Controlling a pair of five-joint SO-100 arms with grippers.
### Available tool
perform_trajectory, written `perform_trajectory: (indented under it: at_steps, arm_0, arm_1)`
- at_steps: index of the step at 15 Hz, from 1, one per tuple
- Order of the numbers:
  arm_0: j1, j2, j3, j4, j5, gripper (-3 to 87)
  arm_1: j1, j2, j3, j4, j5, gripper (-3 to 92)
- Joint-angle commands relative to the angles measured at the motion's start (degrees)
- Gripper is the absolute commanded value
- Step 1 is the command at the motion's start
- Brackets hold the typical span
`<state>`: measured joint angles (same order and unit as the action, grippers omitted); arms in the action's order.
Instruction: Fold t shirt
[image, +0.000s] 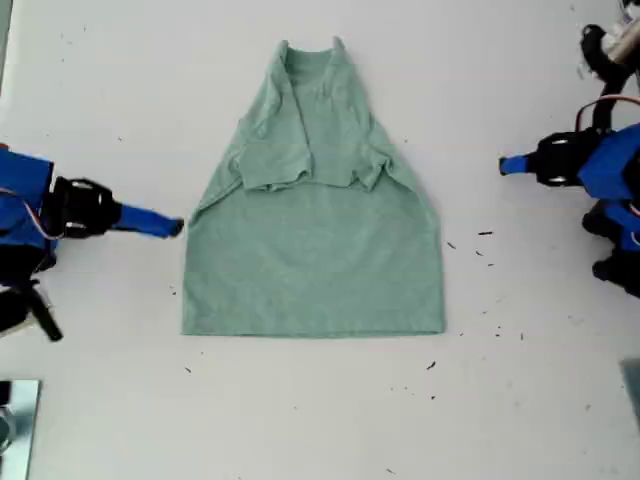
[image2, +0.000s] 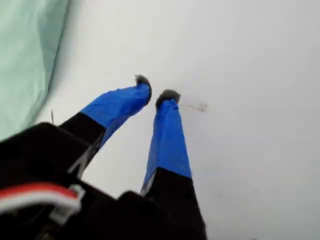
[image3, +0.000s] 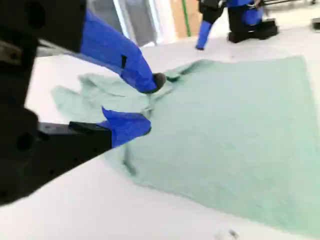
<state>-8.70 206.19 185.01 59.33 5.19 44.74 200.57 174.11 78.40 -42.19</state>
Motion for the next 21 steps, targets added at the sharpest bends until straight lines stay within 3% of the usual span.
perform_trajectory:
  at_steps: [1,3,4,5,8,10,12,15,16,17,19,21]
  arm_0:
    - [-9.32,0.35,-0.44,0.00,-2.99,2.3]
    - [-1.32,0.35,-0.35,-0.53,-4.13,-0.1]
    - [-1.41,0.35,-0.35,0.79,-4.48,2.6]
    - [-2.99,0.35,-0.26,0.97,-5.98,2.2]
    - [-2.02,0.35,-0.18,0.97,-5.63,-0.1]
    - [-1.49,0.35,-0.09,0.88,-5.54,-0.1]
    - [-1.05,0.35,0.00,0.88,-5.54,-0.1]
    - [-1.05,0.35,0.09,0.62,-4.31,-0.1]
    - [-0.88,0.35,0.18,0.62,-3.96,-0.1]
    - [-0.70,0.35,0.18,0.53,-3.78,-0.1]
    - [-0.26,0.35,0.26,0.53,-3.78,-0.1]
    - [-0.35,0.35,0.26,0.53,-3.52,-0.1]
  arm_1:
    - [-1.23,0.35,2.90,0.26,20.13,7.0]
    - [-10.99,0.35,2.90,0.18,29.09,6.9]
    - [-10.81,0.44,2.90,0.18,33.31,7.3]
    - [-9.49,0.44,2.90,0.09,30.67,2.1]
    - [-14.50,0.44,1.14,0.00,26.98,2.0]
    - [-19.69,-0.62,-7.12,4.22,29.44,2.0]
    - [-24.87,-24.08,-28.12,6.33,29.36,2.0]
    - [-36.12,-64.86,-76.29,22.41,27.51,1.7]
    - [-41.04,-70.40,-85.17,22.41,27.86,2.3]
    - [-44.56,-74.79,-91.41,22.59,27.60,25.8]
    - [-48.96,-76.55,-92.55,22.68,28.74,31.7]
    - [-49.48,-74.53,-88.15,22.59,32.17,31.4]
